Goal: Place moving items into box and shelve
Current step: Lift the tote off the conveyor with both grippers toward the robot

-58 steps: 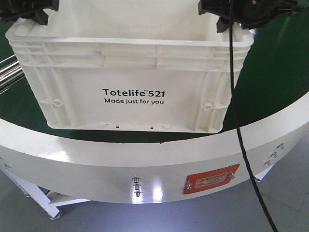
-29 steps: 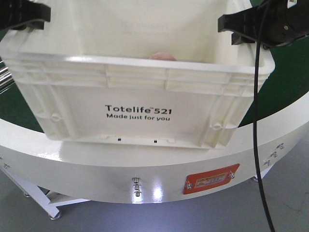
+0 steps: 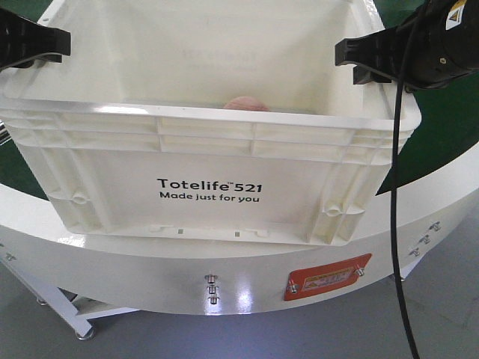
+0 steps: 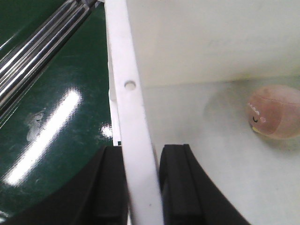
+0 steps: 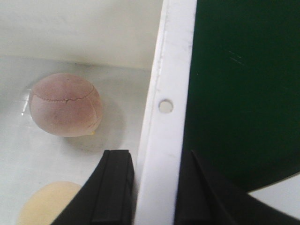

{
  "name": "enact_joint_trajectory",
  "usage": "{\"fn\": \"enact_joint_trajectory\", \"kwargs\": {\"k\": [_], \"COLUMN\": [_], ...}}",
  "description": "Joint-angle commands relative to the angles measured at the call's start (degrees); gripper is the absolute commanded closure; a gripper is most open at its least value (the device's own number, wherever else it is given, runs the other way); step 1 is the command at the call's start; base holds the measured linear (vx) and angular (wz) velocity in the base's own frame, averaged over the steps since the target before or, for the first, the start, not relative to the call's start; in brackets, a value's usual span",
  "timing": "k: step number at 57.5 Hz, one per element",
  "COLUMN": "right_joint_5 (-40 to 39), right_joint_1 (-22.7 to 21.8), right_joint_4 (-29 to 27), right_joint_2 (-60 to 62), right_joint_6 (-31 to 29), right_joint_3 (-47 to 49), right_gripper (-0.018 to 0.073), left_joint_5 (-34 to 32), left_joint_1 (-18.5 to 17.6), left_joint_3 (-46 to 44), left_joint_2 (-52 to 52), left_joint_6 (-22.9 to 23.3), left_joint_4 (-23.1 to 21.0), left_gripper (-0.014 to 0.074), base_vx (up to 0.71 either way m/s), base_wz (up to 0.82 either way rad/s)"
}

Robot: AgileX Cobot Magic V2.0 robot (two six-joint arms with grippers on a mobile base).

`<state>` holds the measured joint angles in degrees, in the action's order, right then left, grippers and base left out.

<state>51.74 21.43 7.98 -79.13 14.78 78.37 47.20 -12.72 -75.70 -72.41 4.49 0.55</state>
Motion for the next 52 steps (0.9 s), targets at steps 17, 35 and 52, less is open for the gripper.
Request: {"fn": "enact_joint_trajectory", "kwargs": {"k": [17, 35, 52], "right_joint_5": [-3.9, -4.5, -3.1], "right_joint_1": [12.3, 14.1, 14.1], "right_joint_4": [26.8, 26.7, 26.7], "right_joint_2": [1.8, 1.7, 1.7], "right_joint_6": [21.1, 25.3, 25.8], "right_joint_3": [2.7, 2.7, 2.7], "right_gripper": [0.0439, 0.0433, 0.0432], "left_joint_5": [-8.3, -5.8, -11.4], "left_joint_1": [-0.2, -0.2, -0.2], "left_joint_3": [-2.3, -2.3, 6.4], "left_joint_2": [2.6, 2.7, 11.3], "left_joint_6": [-1.1, -1.1, 3.4], "left_joint_4": [0.7, 0.7, 2.9], "left_gripper": [0.0467, 0.0467, 0.0467], "base_vx": [0.00, 0.00, 0.00], "base_wz": [0.00, 0.00, 0.00]}}
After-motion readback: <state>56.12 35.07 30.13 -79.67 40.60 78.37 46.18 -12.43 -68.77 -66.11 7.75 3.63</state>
